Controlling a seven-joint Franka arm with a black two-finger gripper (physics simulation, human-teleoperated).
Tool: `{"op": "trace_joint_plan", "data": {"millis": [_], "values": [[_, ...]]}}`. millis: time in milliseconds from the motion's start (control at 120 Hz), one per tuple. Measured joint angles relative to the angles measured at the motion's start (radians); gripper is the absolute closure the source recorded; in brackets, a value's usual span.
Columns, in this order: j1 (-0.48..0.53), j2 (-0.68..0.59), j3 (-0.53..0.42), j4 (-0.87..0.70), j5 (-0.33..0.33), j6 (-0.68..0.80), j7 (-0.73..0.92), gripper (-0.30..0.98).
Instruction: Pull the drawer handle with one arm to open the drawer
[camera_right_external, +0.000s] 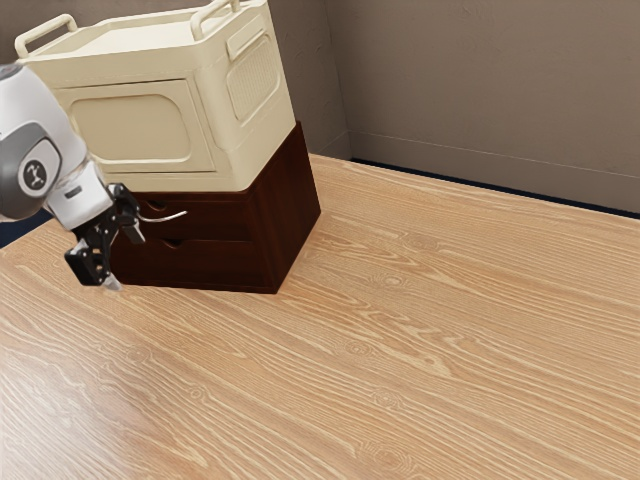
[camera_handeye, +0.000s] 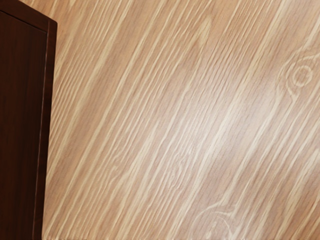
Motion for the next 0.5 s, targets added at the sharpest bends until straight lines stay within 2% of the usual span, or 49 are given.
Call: {"op": "trace_joint_plan", "data": {"millis": [500], "values": [[0.005,0.046,0.019,0.004,-0.031,0.154,0.026,0.00]]}}
